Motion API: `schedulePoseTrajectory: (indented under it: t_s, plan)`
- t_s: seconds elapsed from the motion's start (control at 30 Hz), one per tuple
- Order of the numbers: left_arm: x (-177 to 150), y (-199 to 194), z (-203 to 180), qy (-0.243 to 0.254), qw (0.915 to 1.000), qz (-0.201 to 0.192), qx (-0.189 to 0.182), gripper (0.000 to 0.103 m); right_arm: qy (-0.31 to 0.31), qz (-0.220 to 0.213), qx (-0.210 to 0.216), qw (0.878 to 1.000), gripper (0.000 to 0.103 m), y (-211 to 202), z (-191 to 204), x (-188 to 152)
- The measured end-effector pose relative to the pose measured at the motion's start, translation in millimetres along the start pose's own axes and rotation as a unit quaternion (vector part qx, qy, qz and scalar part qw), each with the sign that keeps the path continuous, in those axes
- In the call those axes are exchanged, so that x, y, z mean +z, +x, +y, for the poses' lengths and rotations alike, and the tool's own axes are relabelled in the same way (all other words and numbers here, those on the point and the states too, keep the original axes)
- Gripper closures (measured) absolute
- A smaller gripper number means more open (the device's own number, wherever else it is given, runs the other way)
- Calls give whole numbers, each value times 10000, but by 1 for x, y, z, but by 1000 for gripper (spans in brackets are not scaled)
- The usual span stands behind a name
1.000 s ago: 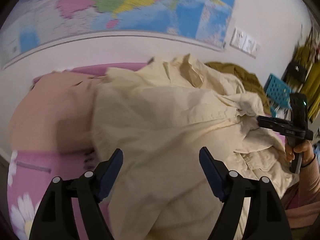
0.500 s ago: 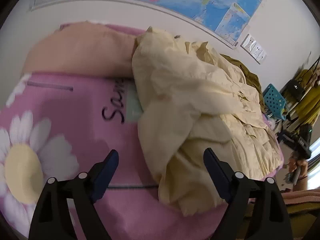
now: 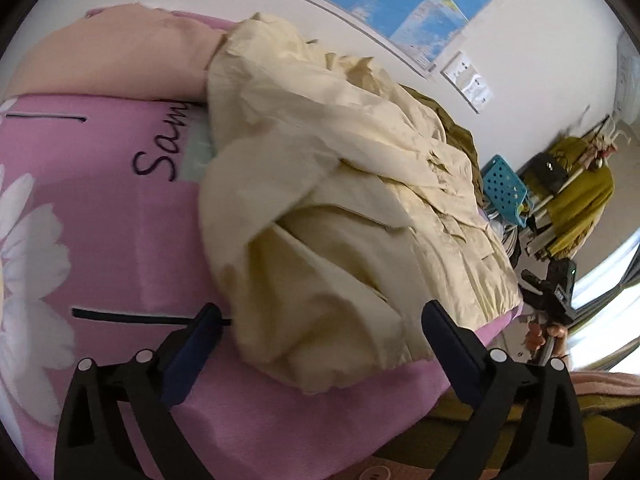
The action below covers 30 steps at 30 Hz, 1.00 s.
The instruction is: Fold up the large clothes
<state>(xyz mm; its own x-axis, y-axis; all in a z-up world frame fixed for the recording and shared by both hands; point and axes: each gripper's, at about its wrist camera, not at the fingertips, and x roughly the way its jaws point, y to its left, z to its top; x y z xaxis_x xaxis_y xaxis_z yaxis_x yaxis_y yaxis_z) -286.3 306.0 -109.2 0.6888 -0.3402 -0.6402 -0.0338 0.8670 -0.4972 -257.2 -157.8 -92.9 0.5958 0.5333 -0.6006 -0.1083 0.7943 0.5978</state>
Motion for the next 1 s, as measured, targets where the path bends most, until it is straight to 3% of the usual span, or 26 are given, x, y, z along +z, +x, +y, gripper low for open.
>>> schedulePoseTrajectory:
  t_s: [0.13, 0.2, 0.33, 0.5, 0.53, 0.6, 0.7, 1.0]
  plan:
    - [1, 13, -13, 119, 9994, 93, -318, 7, -379, 226, 288, 9986, 14, 13, 16, -3]
    - [3, 20, -19, 220, 9995, 56, -219, 7, -455, 300, 500, 9973, 16, 17, 21, -2]
    - [12, 27, -16, -19, 9994, -68, -352, 8, -565, 409, 860, 9939, 30, 28, 29, -3]
    - [16, 25, -10, -336, 9992, -159, 163, 56, -155, 319, 1150, 9927, 79, 30, 19, -1]
    - [16, 23, -10, -378, 9991, -163, 140, 59, -62, 283, 1250, 9917, 82, 28, 17, -1]
    - [17, 14, -11, -479, 9986, -232, 42, 71, -55, 137, 1353, 9907, 85, 19, 24, 1]
    - [23, -4, -20, -469, 9982, -378, -11, 77, -165, -109, 1620, 9866, 87, 1, 41, 9]
    - [21, -71, -28, -620, 9938, -690, -616, 79, -807, -851, 2085, 9710, 88, -83, 97, 18]
